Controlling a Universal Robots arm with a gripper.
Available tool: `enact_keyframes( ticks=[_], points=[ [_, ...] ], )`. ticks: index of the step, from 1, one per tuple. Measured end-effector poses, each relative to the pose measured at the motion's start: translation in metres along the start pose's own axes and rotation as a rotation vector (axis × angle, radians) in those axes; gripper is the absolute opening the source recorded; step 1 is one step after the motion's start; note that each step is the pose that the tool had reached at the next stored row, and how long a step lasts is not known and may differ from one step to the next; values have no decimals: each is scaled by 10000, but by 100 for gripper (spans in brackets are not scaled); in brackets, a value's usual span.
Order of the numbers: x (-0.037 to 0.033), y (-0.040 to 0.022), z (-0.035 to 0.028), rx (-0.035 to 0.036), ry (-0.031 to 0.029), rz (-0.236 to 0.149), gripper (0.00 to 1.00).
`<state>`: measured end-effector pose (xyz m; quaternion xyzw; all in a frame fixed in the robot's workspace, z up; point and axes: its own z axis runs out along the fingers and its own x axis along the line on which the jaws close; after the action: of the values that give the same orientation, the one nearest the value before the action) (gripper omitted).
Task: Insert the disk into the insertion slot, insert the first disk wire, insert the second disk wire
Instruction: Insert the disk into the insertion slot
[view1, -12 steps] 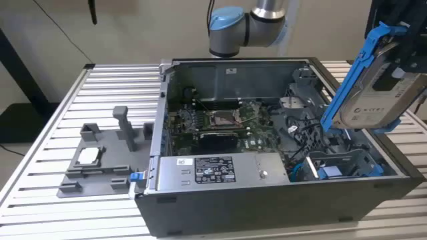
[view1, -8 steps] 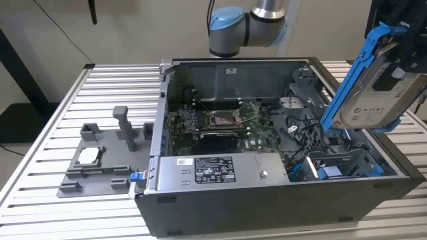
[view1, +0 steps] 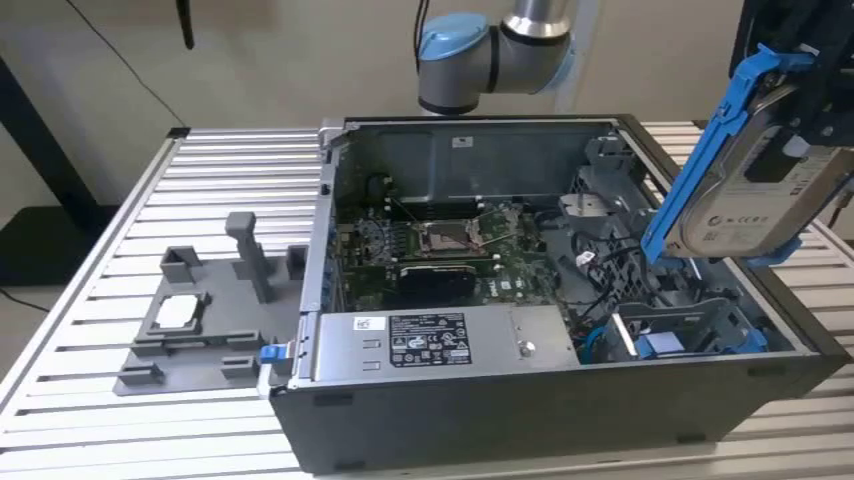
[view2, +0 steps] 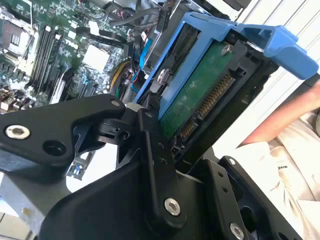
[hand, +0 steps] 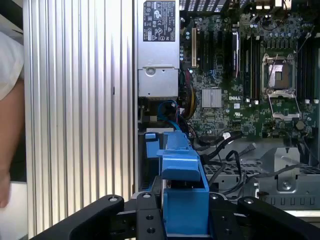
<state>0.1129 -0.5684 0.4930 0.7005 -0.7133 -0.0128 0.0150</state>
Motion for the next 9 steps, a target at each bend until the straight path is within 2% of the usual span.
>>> enact_keyframes(
  ticks=[3,9],
  points=[
    [0,-1,34,0,9,1,33],
    [7,-12,143,1,15,1,33]
  ],
)
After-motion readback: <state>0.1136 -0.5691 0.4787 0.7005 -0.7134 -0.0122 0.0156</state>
